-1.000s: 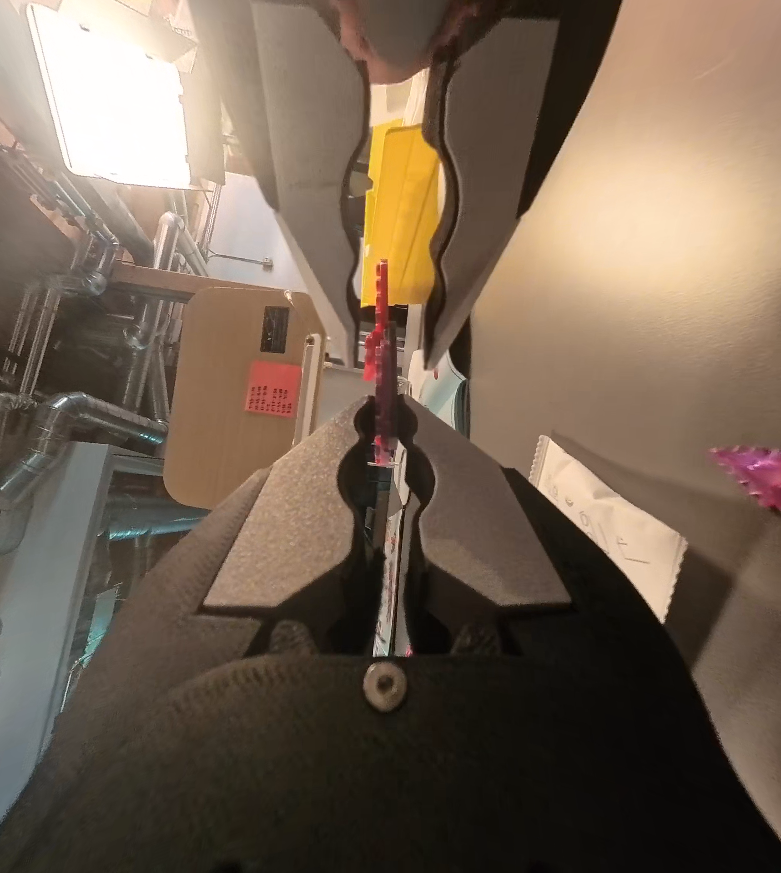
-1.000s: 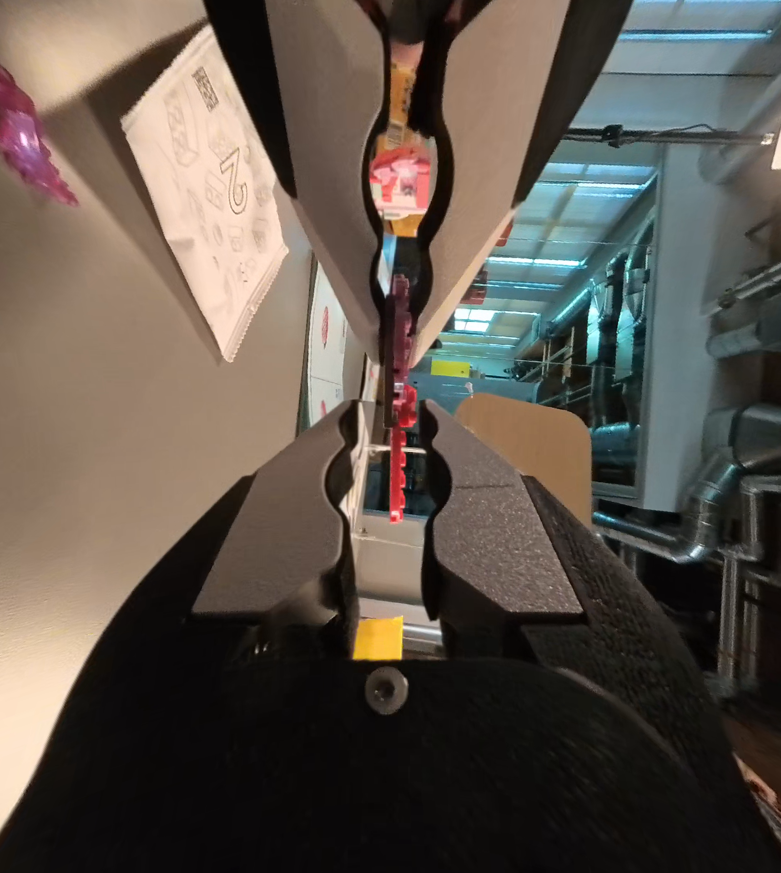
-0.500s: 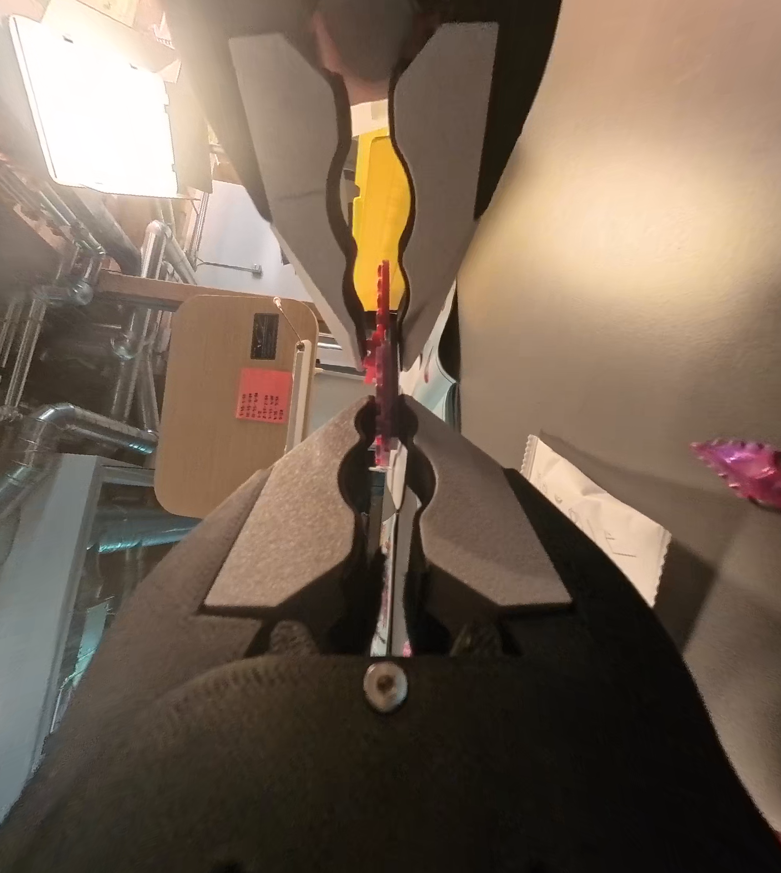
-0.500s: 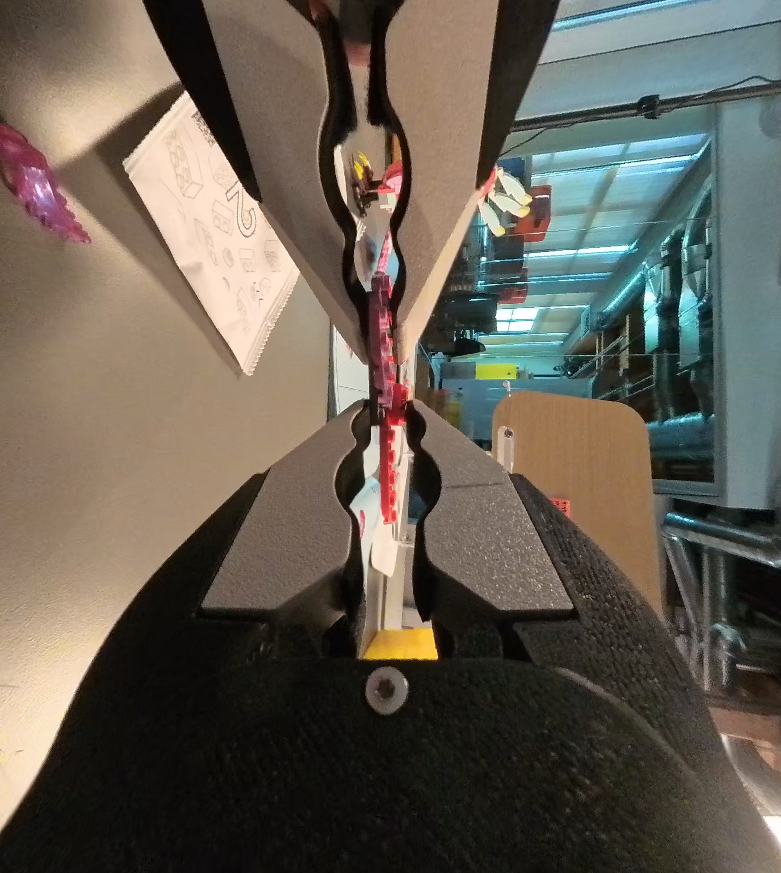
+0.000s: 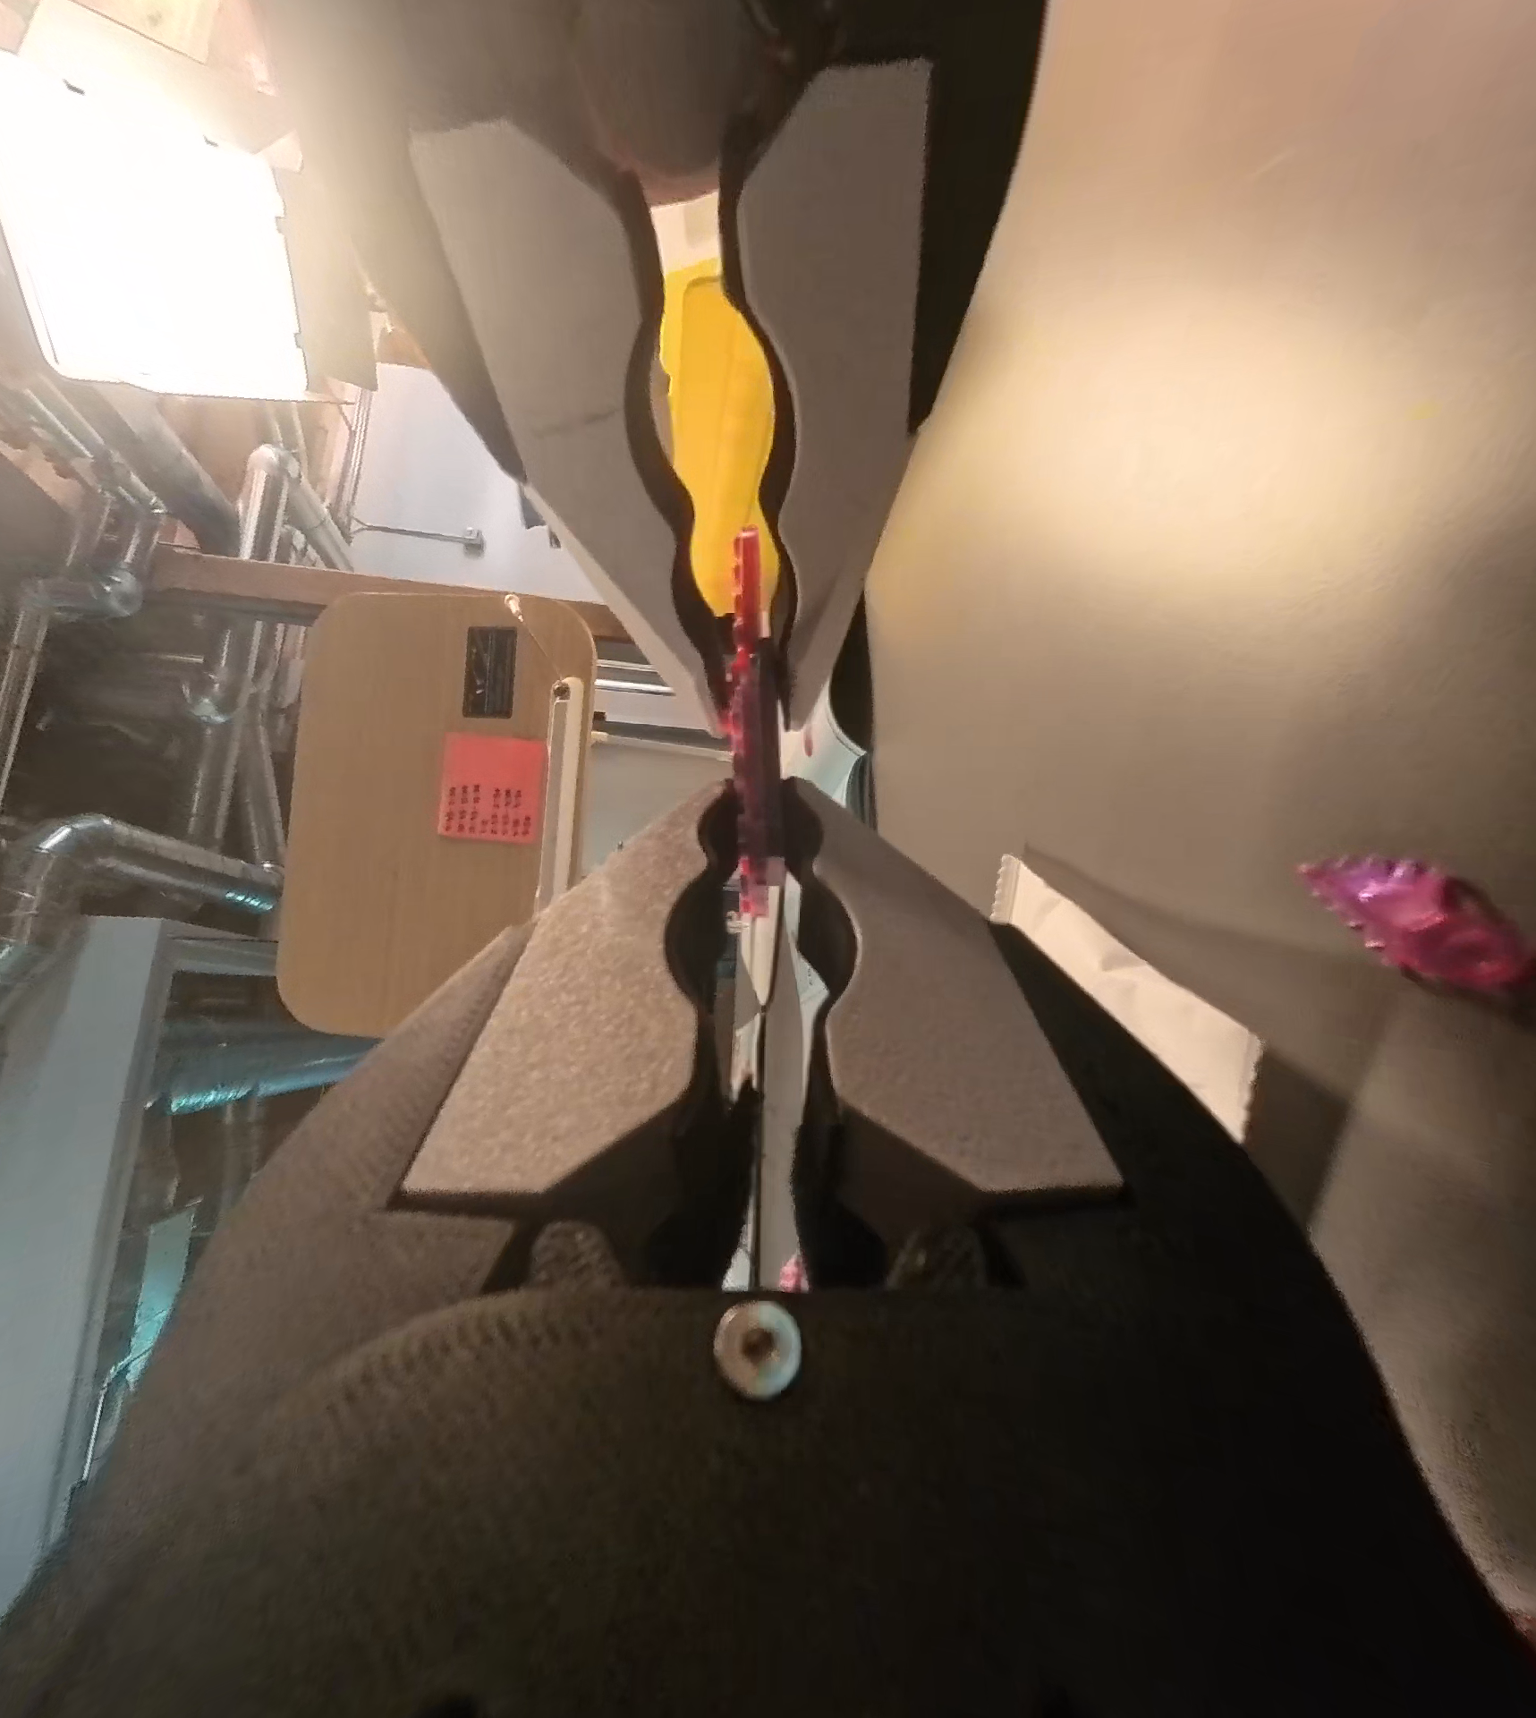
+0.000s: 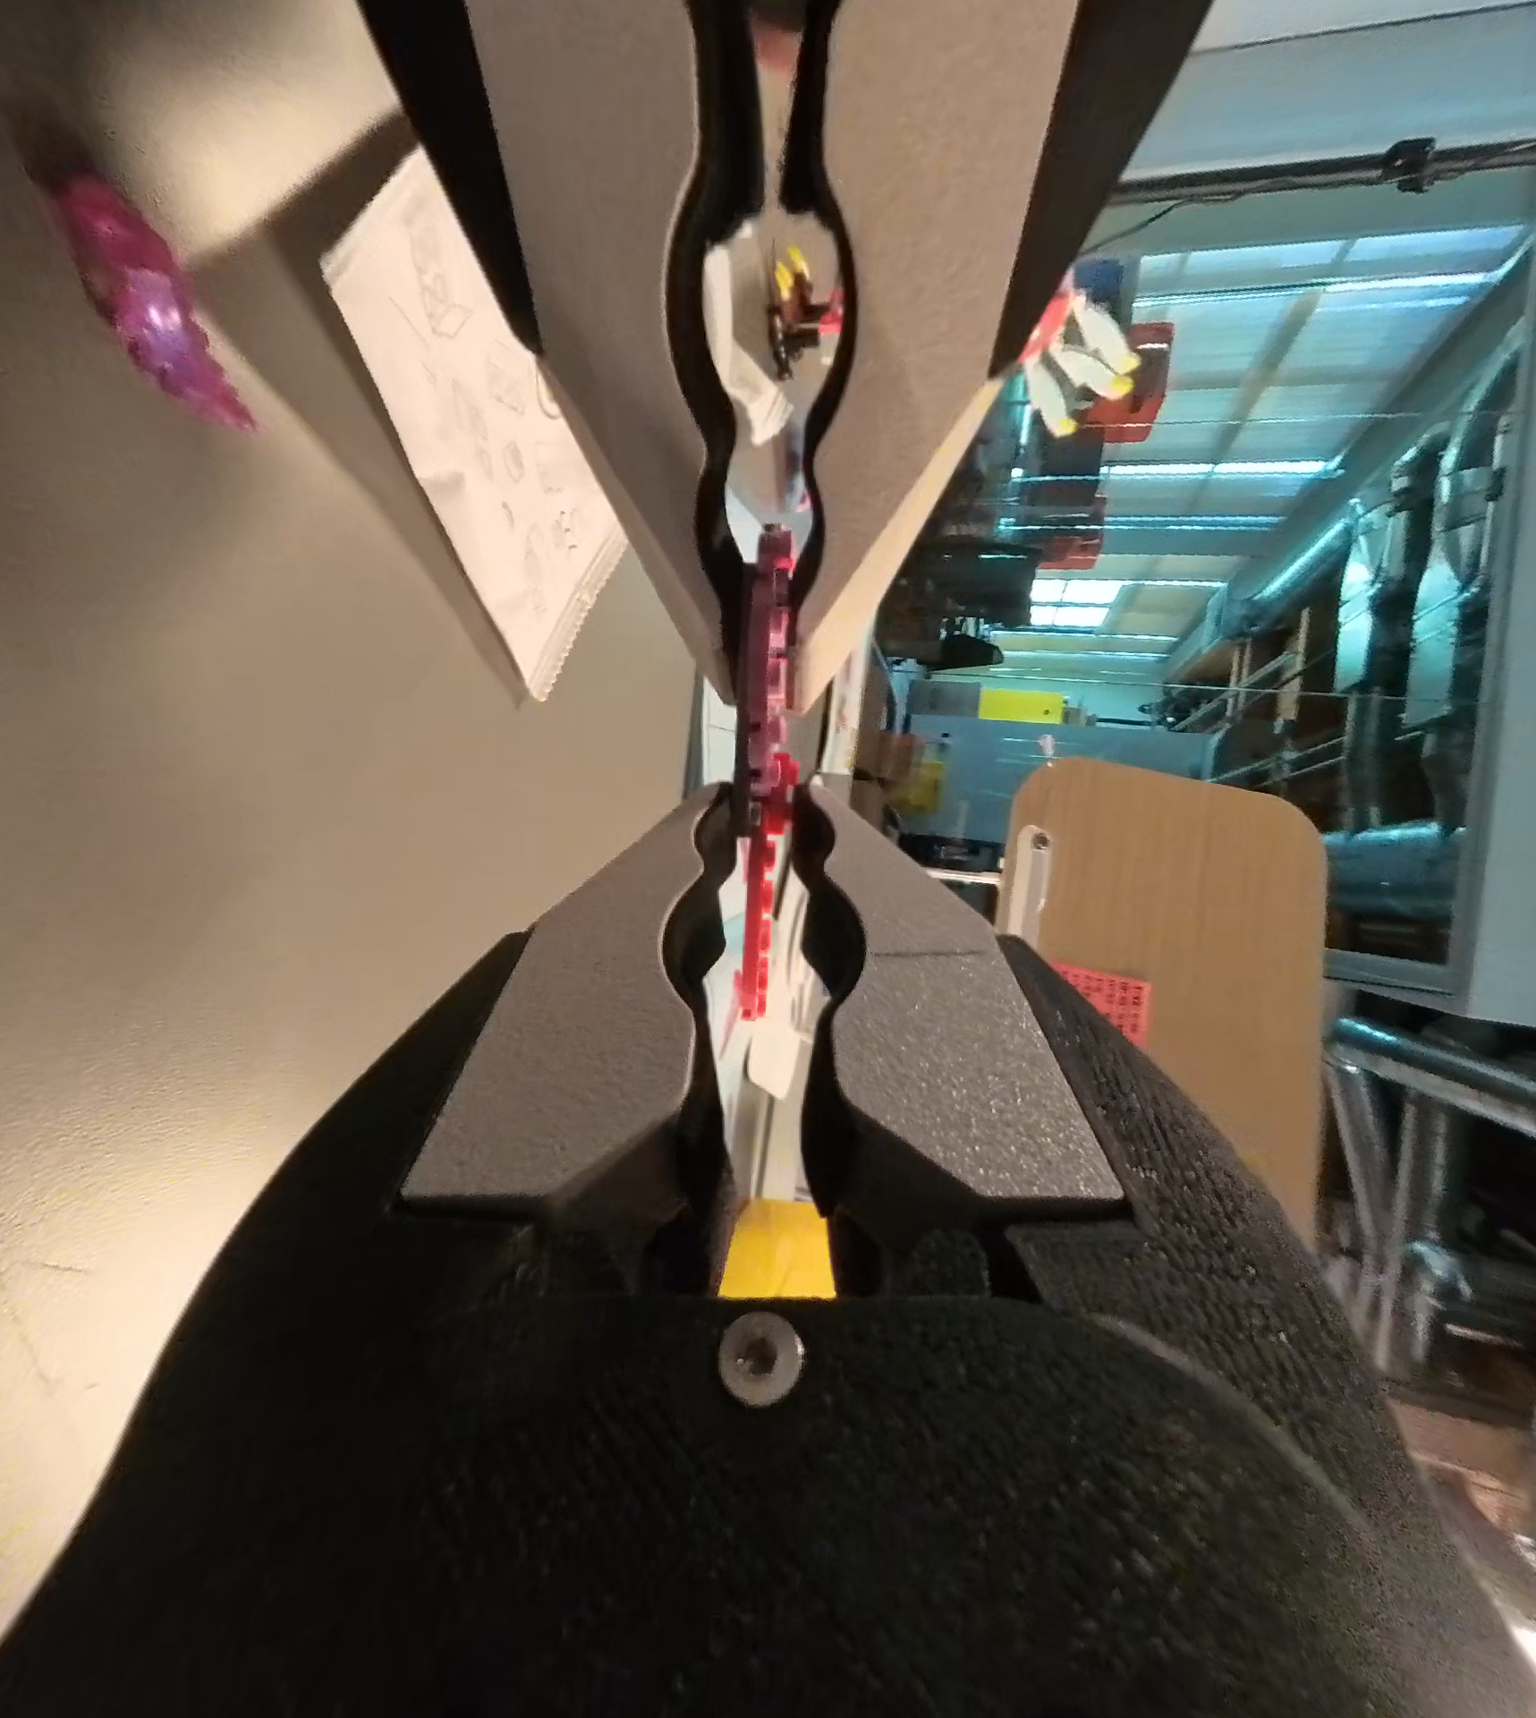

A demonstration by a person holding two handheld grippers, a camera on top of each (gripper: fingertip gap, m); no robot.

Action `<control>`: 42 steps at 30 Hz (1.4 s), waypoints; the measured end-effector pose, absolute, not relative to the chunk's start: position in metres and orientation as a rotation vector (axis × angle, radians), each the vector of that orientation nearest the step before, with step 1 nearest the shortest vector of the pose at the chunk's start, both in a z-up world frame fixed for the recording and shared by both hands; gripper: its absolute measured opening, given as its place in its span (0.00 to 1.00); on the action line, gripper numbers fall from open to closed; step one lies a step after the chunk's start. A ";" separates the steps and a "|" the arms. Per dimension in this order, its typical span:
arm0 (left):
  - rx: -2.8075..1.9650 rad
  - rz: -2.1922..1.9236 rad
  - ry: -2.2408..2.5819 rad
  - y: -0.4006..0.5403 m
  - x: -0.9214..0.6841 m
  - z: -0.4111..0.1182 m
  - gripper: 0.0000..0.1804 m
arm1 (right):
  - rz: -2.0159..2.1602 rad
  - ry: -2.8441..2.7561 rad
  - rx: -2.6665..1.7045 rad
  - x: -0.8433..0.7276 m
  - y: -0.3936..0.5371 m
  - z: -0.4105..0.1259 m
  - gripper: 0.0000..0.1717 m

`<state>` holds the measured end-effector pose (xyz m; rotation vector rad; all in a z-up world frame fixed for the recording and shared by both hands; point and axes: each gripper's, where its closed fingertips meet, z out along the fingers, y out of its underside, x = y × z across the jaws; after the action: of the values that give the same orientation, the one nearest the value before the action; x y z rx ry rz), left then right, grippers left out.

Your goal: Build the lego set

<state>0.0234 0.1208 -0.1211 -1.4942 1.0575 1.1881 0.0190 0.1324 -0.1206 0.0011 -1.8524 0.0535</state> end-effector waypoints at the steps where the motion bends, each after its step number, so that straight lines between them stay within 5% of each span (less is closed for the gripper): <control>1: -1.500 1.183 1.061 0.121 0.023 -0.122 0.03 | 0.059 -1.867 -0.004 0.019 0.133 -0.122 0.06; 9: -1.530 1.163 1.041 0.123 0.021 -0.124 0.04 | 0.155 -1.821 -0.032 0.017 0.133 -0.124 0.07; 11: -1.529 1.170 1.041 0.124 0.021 -0.124 0.04 | 0.197 -1.826 -0.090 0.017 0.141 -0.128 0.22; 16: -1.554 1.168 1.028 0.125 0.017 -0.125 0.04 | 0.179 -1.718 -0.067 0.020 0.159 -0.125 0.02; 21: -1.567 1.131 1.017 0.127 0.019 -0.131 0.05 | 0.218 -1.668 -0.073 0.018 0.164 -0.135 0.02; 25: -1.627 1.012 0.984 0.129 0.024 -0.138 0.19 | 0.224 -1.605 -0.058 0.019 0.172 -0.131 0.01; 32: -1.732 0.710 0.847 0.128 0.032 -0.140 0.26 | 0.036 -1.694 0.101 0.015 0.192 -0.162 0.01; 38: -1.705 0.509 0.660 0.127 0.033 -0.119 0.24 | -0.028 -1.699 0.216 0.013 0.197 -0.164 0.02; 42: -1.701 0.465 0.599 0.126 0.028 -0.114 0.24 | -0.116 -1.747 0.353 0.011 0.205 -0.169 0.14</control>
<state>0.0283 0.1264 -0.1144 -1.7013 0.5992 0.4648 0.0106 0.2055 -0.1689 0.3533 -1.7466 -0.1164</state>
